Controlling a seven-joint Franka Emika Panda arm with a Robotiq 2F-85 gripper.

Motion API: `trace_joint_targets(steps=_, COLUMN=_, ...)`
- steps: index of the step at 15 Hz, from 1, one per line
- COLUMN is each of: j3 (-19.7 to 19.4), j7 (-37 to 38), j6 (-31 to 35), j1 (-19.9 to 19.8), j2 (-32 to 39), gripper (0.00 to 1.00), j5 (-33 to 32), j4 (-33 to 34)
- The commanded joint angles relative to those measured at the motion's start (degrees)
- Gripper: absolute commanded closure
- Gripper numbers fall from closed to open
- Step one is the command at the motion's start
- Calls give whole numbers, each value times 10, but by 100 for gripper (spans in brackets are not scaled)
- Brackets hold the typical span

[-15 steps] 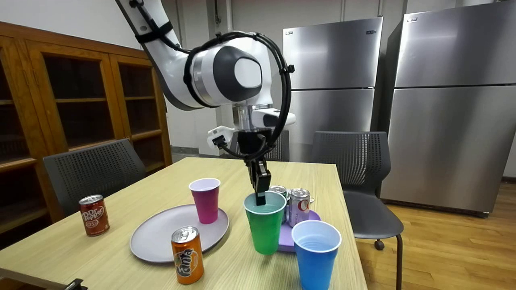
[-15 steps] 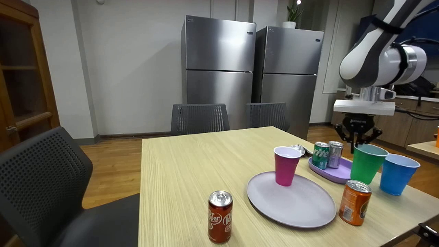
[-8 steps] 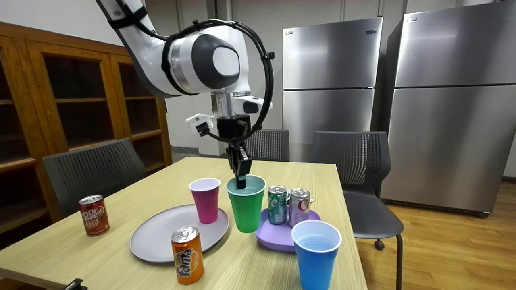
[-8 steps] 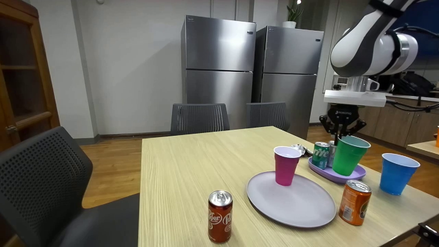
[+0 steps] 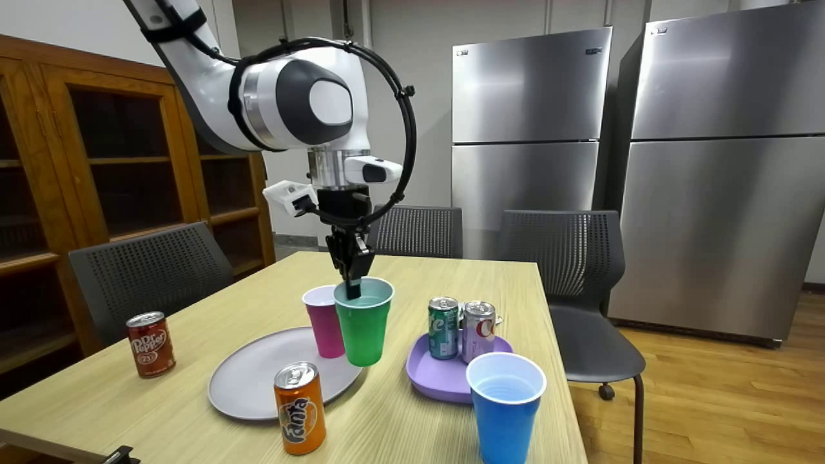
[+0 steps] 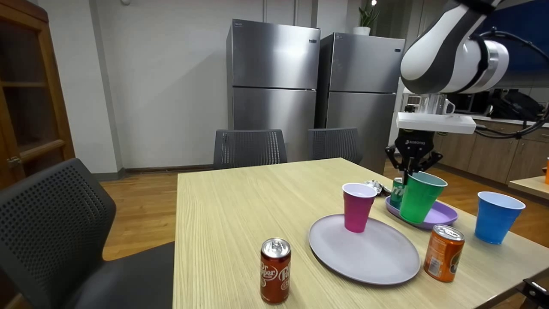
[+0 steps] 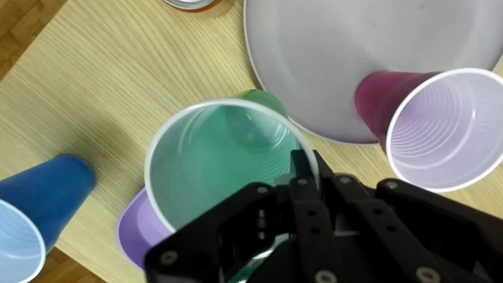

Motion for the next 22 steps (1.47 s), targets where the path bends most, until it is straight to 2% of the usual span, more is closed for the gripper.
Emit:
trace_joint_targets(steps=1, j3=14, j7=-52, j6=-27, j1=2, j2=-22, gripper=99, j5=21, j4=-12)
trace_joint_targets(steps=9, j3=36, j7=-129, j6=-48, j1=16, j2=-24, gripper=99, j5=22, j4=-14)
trace_joint_targets(steps=17, j3=64, j7=-130, j6=-36, j1=49, j2=-15, gripper=99, j5=-6, j4=-14)
trace_joint_targets(steps=22, j3=69, j7=-119, j6=-36, j1=59, j2=-9, gripper=99, j5=-33, j4=-17)
